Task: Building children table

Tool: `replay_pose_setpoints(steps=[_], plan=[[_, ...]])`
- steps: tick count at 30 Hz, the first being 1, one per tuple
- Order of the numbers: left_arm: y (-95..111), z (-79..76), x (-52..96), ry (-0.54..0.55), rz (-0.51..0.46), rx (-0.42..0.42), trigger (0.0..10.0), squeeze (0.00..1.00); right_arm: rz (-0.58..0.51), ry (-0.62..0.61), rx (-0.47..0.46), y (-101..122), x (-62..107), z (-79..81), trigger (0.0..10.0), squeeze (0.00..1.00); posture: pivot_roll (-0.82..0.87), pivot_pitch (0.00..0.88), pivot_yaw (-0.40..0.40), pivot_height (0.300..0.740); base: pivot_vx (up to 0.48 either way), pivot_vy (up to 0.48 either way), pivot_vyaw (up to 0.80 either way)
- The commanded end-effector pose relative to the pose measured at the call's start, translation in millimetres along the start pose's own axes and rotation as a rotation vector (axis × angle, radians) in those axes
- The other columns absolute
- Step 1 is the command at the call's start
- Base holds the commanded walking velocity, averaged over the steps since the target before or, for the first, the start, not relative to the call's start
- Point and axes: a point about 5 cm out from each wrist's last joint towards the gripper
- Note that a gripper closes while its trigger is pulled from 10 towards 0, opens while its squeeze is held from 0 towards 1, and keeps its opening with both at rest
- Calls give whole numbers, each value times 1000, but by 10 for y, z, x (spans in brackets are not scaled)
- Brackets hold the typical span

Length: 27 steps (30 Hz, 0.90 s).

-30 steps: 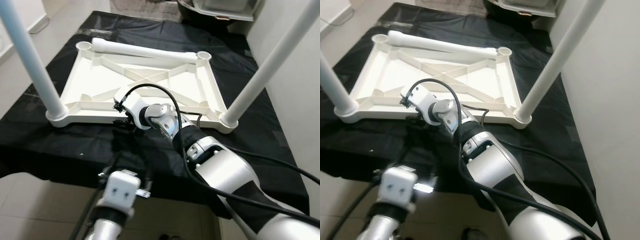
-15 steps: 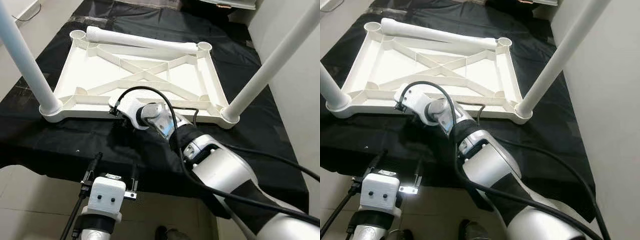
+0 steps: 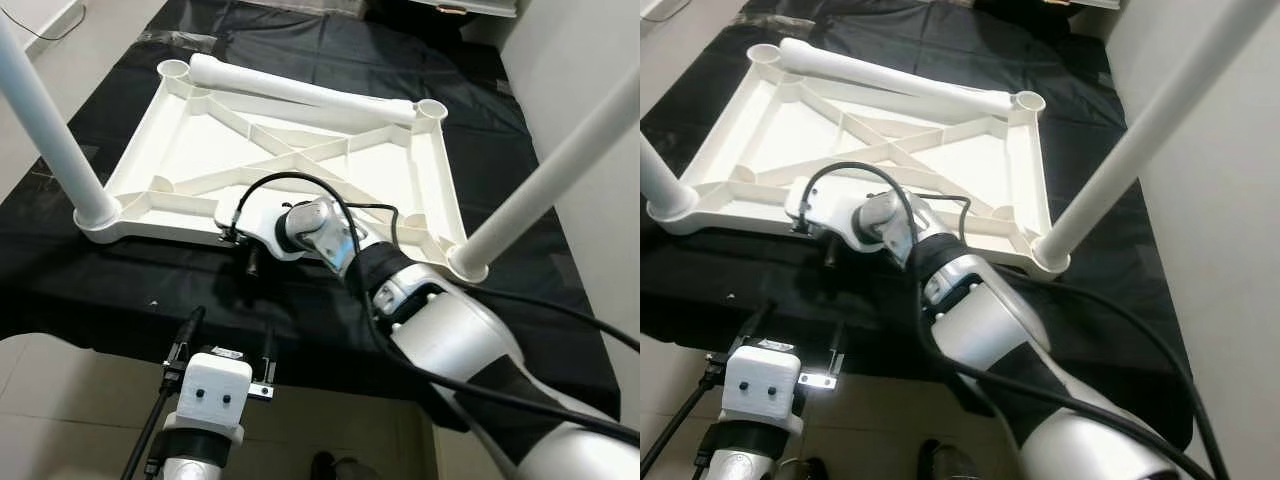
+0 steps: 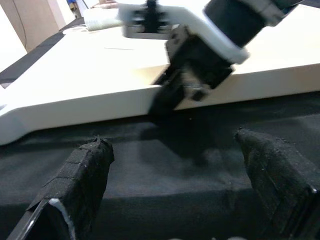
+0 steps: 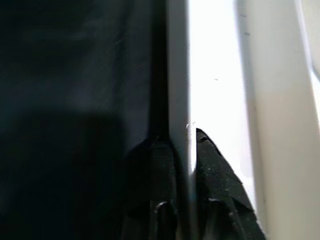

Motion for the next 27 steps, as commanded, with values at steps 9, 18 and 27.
replay_pose_setpoints(steps=[9,18,27], plan=[[-54,-325,23,-106,32,105,10000,0,253,132,219,-582,284,50,0,0,14,194,-153,740,0,0,0],[-74,-316,-4,-109,31,98,10000,0,326,237,461,-652,413,35,0,0,16,182,-151,740,0,0,0],[-97,-316,-26,-111,29,96,10000,0,376,340,602,-729,524,46,0,0,13,175,-152,740,0,0,0]])
Point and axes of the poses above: a point about 5 cm out from each wrist's last joint towards the gripper, its own x axis pointing back from the gripper into the wrist, its own y axis along the axis of the wrist's last joint, z = x × y, and after that the axes turned 11 degrees about x, right-handed
